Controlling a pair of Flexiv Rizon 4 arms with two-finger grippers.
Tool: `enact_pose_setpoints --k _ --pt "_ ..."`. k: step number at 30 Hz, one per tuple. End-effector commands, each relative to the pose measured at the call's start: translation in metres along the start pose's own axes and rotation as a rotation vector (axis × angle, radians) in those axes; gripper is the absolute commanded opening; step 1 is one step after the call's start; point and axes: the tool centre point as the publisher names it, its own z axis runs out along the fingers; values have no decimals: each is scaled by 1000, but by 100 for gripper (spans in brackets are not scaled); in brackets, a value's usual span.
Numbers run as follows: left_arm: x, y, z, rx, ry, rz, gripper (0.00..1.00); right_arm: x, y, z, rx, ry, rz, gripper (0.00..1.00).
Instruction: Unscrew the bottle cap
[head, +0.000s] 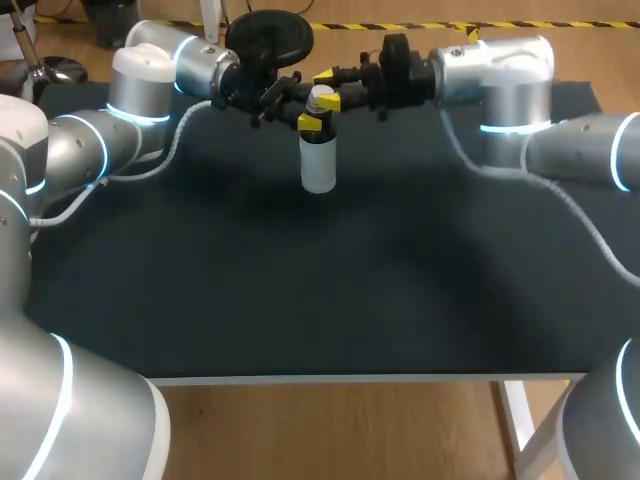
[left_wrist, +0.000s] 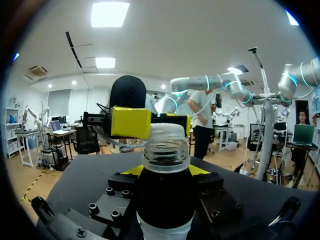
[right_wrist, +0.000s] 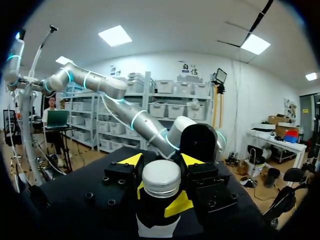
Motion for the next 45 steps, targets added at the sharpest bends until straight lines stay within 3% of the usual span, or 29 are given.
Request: enact_pose_setpoints --k 1,8,17,27,45 --pt "-5 1 -4 3 103 0 0 -8 8 -10 1 455 -12 0" --pt "-5 1 -4 3 103 0 0 -6 23 -48 64 354 -19 0" --pt "-5 1 -4 3 103 0 0 -11 10 -116 136 159 48 0" --pt "-5 1 -4 3 103 0 0 -12 -34 -173 166 -12 151 0" --pt "-5 1 -4 3 103 0 0 -19 -106 -210 270 -209 269 0"
